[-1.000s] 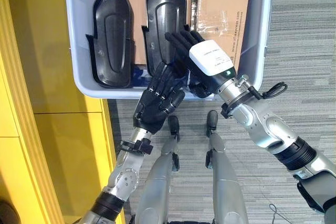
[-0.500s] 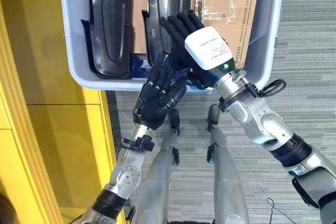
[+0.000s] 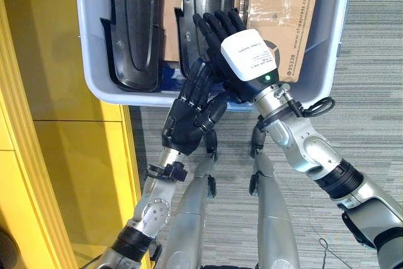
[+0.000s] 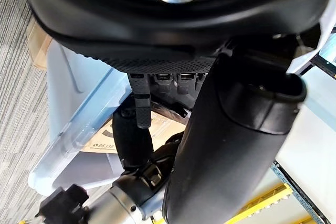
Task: Move parts from the plastic box to the shelf.
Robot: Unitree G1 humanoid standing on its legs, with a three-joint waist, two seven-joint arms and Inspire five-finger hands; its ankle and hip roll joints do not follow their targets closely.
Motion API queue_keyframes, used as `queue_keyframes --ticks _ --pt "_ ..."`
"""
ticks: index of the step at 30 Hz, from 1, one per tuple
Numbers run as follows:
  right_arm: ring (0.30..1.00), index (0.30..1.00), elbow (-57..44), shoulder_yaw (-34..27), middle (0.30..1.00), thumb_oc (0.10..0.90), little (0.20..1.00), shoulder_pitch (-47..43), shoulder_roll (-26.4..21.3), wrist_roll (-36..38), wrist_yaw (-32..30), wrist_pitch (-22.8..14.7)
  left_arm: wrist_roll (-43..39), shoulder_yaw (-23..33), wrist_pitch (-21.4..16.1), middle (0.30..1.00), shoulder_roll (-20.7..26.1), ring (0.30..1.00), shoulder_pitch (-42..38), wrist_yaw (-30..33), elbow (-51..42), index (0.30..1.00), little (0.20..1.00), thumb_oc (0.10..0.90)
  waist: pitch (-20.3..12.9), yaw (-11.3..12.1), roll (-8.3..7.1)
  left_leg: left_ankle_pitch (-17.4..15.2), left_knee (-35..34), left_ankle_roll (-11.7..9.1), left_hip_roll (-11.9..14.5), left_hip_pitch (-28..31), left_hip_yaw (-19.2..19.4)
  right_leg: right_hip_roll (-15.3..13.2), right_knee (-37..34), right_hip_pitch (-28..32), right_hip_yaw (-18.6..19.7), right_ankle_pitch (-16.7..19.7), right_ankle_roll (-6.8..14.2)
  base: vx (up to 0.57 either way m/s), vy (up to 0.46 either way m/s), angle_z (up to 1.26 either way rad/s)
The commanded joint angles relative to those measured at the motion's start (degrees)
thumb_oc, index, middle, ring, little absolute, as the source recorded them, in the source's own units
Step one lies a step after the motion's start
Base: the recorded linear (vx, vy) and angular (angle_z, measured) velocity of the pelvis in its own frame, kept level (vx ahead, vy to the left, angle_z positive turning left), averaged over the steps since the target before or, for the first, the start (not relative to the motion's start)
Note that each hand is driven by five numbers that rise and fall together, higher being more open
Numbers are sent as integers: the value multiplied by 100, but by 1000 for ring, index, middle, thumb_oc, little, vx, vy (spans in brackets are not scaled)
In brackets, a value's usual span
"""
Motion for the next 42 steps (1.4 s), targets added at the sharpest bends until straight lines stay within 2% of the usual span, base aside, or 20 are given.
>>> queue_keyframes --ticks 1,5,6,10,19,22,25,31,35,39,42 --pt "1000 1000 -618 260 1000 900 1000 -452 94 185 -353 -321 85 65 -132 1000 51 1000 271 -44 -669 1000 1000 900 -78 -48 267 -678 818 -147 102 -491 -587 -443 7 231 -8 -472 392 0 0 0" --pt "1000 1000 -518 285 1000 900 1000 -424 274 210 -384 -443 52 95 -95 1000 36 1000 259 -98 -704 1000 1000 900 -78 -28 298 -684 830 -135 85 -507 -591 -453 12 208 -7 -469 389 0 0 0" --pt "1000 1000 -587 315 1000 900 1000 -376 337 248 -373 -379 -234 111 -196 1000 8 1000 240 -168 -731 1000 1000 900 -78 -31 309 -692 831 -128 78 -513 -594 -453 25 187 1 -474 395 0 0 0" --pt "1000 1000 -355 441 1000 900 1000 -439 570 285 -525 -261 -29 112 -232 1000 -55 1000 184 -92 -687 1000 1000 900 -78 -8 311 -693 863 -115 53 -548 -601 -459 18 166 -5 -458 391 0 0 0" --pt "1000 1000 -152 440 1000 900 1000 -327 737 51 -821 -227 -386 322 -1066 1000 -84 1000 326 183 -652 1000 1000 900 -78 84 349 -644 796 -104 17 -557 -673 -475 -2 182 -58 -456 399 -1 -4 1" --pt "1000 1000 103 400 1000 900 1000 -381 922 -145 -989 -109 -696 719 -1325 1000 -270 1000 453 550 -491 1000 1000 900 -78 183 343 -642 817 -108 -9 -601 -751 -481 13 161 -110 -472 408 -11 -80 5" --pt "1000 1000 268 356 1000 900 1000 -470 1007 -227 -1027 -72 -662 1012 -1544 1000 -368 1000 539 833 -504 1000 1000 900 -78 268 350 -635 830 -105 -34 -624 -806 -487 31 146 -154 -485 408 3 -70 12" --pt "1000 1000 521 408 1000 900 1000 -641 1074 -856 -882 229 -555 1460 -1829 1000 -523 1000 669 1409 -521 1000 1000 900 -78 407 399 -620 851 -117 -74 -649 -908 -508 98 109 -209 -533 406 5 -25 7" --pt "1000 1000 633 443 1000 900 1000 -714 1084 -934 -910 449 -485 1656 -1872 1000 -547 1000 651 1571 -470 1000 1000 900 -78 441 422 -573 860 -116 -95 -720 -926 -514 132 30 -201 -523 398 8 -1 5" --pt "1000 1000 913 468 1000 900 1000 -833 1007 -1621 -745 743 -432 1866 -1688 1000 -509 1000 682 1517 -499 1000 1000 900 -78 495 427 -599 940 -104 -128 -797 -970 -518 199 -37 -221 -553 397 1 -11 8" --pt "1000 1000 1114 542 1000 900 1000 -886 958 -1837 -704 823 -394 1852 -1546 1000 -497 1000 726 1424 -509 1000 1000 900 -78 525 431 -645 987 -101 -124 -795 -981 -528 228 -25 -238 -586 406 6 -6 4"
